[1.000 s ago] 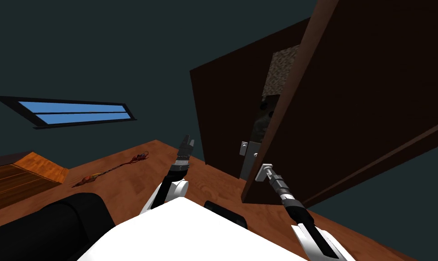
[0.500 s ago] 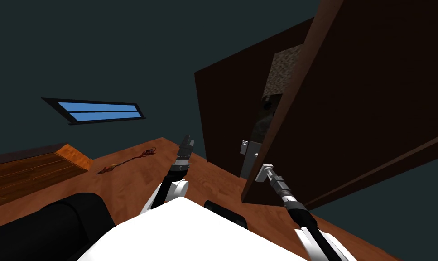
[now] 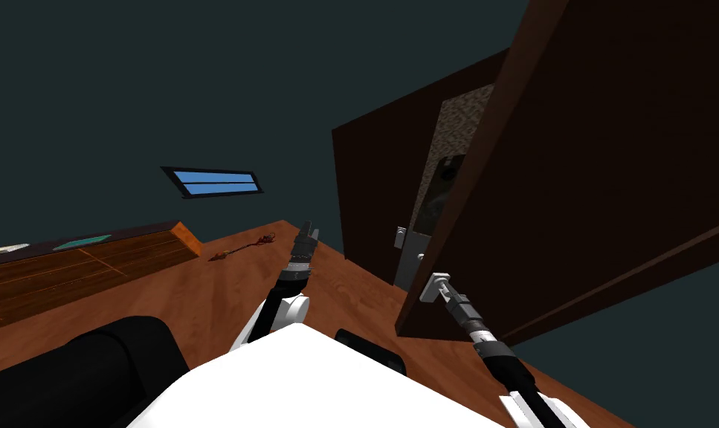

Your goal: Pull the door open

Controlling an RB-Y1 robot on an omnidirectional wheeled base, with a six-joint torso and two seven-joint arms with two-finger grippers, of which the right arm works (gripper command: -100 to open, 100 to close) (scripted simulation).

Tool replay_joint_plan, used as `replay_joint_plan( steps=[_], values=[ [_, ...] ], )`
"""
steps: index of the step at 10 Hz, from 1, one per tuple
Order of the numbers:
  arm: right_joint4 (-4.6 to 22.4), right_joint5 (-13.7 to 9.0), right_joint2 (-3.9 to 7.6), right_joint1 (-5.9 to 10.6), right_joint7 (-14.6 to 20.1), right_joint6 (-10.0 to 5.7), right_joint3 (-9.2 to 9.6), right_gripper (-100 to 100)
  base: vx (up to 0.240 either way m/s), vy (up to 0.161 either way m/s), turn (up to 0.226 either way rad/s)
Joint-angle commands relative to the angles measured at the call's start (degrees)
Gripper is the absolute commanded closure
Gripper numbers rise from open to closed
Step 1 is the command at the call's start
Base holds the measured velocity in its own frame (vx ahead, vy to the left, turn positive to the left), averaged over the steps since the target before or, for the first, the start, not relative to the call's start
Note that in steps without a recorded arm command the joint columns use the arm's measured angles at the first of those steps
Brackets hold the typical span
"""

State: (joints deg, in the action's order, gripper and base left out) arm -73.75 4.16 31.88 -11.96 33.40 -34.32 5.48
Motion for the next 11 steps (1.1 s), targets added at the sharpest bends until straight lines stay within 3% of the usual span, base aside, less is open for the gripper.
replay_joint_plan(
  steps=[1,3,4,10,11],
  values=[
    [-0.2,0.1,1.55,-0.86,1.3,-1.59,0.52,100,-0.222,-0.125,0.203],
    [-0.1,0.3,2.73,-1.43,2.3,-2.97,1.17,100,-0.18,-0.127,0.142],
    [0.0,0.3,2.26,-1.38,1.9,-2.51,1.14,100,-0.089,-0.056,0.036],
    [1.9,0.7,5.68,-2.95,4.5,-8.69,1.92,100,-0.192,-0.122,0.159],
    [2.0,0.8,5.95,-3.06,4.7,-9.16,1.96,100,-0.19,-0.096,0.068]
  ],
)
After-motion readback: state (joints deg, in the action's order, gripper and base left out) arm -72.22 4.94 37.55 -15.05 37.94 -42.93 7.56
